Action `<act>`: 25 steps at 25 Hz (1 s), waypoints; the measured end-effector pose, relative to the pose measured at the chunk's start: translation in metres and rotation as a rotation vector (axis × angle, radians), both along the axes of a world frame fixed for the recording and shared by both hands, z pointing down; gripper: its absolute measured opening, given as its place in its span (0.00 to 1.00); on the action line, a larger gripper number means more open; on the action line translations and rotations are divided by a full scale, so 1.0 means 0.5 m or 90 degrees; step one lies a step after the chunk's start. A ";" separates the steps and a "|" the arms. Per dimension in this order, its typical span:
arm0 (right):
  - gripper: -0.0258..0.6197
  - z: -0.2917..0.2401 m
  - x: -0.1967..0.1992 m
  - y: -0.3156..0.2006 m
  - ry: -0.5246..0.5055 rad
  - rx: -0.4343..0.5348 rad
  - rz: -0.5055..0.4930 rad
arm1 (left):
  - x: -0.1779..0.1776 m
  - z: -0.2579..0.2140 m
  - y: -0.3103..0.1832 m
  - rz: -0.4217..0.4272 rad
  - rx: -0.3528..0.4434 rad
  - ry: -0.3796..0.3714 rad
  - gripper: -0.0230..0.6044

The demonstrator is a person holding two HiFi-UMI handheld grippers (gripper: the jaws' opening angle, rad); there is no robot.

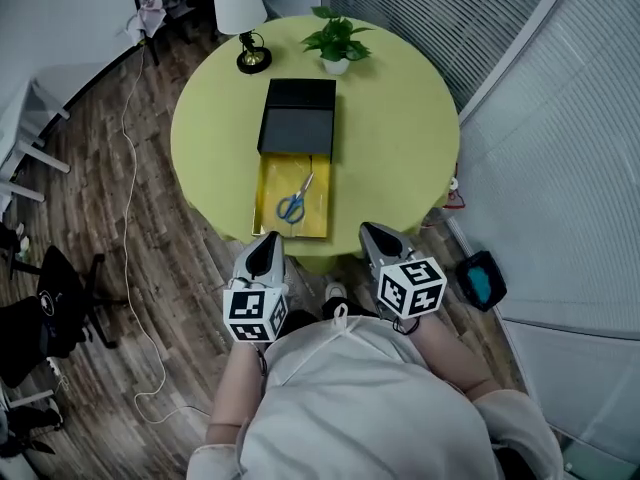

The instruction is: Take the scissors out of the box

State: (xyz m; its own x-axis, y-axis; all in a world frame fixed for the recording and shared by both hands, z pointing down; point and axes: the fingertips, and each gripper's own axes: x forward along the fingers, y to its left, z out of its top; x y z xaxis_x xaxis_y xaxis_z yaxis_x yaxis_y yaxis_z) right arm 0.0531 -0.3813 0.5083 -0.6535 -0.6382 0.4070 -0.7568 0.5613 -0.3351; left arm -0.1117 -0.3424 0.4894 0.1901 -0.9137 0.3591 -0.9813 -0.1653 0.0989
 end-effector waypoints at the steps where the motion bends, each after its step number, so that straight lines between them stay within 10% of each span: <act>1: 0.04 0.011 0.001 -0.016 0.005 -0.009 -0.002 | 0.001 0.014 -0.017 0.001 -0.012 -0.001 0.04; 16: 0.04 0.139 -0.086 -0.151 0.076 -0.091 0.017 | -0.034 0.289 -0.198 0.162 -0.295 -0.098 0.05; 25: 0.04 0.186 -0.111 -0.160 0.077 -0.131 0.044 | -0.028 0.410 -0.227 0.255 -0.481 -0.155 0.21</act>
State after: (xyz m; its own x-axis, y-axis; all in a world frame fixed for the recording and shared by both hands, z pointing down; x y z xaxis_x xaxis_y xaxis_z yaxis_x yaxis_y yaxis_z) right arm -0.0024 -0.4614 0.6011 -0.5505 -0.5753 0.6050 -0.8321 0.4366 -0.3421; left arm -0.1257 -0.4561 0.6943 0.2843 -0.2974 0.9114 -0.8722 -0.4750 0.1171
